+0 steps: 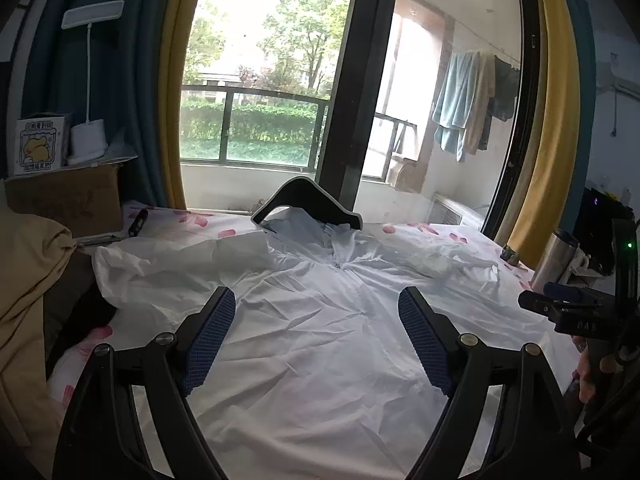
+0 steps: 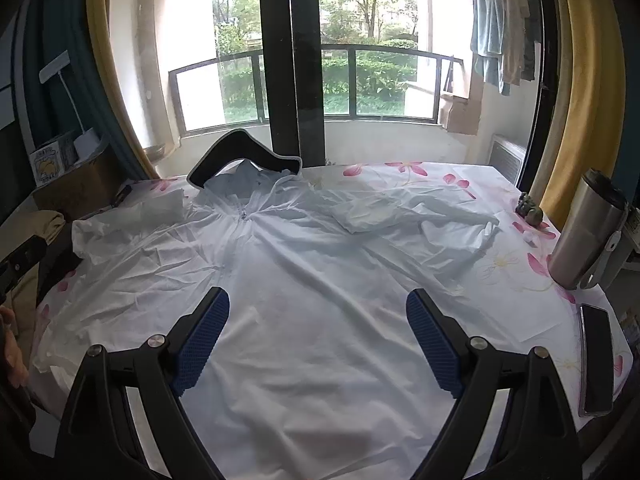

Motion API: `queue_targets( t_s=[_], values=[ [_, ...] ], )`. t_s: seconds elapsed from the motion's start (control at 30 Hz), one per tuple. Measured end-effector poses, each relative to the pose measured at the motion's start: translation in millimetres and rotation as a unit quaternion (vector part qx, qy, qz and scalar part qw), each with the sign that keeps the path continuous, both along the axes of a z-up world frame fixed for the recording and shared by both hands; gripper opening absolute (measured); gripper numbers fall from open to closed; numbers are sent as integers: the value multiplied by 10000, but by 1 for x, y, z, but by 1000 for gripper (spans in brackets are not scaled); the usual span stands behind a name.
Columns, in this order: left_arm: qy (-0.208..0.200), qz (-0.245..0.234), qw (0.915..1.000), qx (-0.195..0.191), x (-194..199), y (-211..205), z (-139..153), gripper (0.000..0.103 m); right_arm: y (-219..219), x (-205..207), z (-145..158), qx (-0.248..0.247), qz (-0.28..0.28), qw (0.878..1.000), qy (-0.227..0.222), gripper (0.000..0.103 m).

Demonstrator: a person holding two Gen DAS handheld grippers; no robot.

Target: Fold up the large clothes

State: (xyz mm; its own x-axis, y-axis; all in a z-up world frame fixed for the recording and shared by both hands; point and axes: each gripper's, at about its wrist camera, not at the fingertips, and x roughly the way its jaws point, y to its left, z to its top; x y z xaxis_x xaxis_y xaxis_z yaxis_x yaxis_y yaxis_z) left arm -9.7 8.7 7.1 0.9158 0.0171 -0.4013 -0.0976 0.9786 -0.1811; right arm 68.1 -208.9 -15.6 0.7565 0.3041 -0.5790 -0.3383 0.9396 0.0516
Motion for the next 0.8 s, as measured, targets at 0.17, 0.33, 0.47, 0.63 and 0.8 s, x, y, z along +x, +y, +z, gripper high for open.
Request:
queue_targets(
  t_s=[0.17,0.33,0.47,0.63,0.8],
  values=[
    [-25,15,10000,-26,-4,2,2,86,-3,-1,1,21,-70,10000,2,90],
    [4,2,10000,-14,-4,-1,1,86,-4,-2,1,49,-81,10000,7,90],
    [-5,-8,10000,-23,-5,-1,1,86,-5,-3,2,70,-71,10000,7,90],
    [-1,13,10000,-36,-7,-1,1,86,-4,-3,3,74,-64,10000,12,90],
    [8,31,10000,-51,-7,-1,2,86,-3,-3,3,68,-58,10000,21,90]
  ],
)
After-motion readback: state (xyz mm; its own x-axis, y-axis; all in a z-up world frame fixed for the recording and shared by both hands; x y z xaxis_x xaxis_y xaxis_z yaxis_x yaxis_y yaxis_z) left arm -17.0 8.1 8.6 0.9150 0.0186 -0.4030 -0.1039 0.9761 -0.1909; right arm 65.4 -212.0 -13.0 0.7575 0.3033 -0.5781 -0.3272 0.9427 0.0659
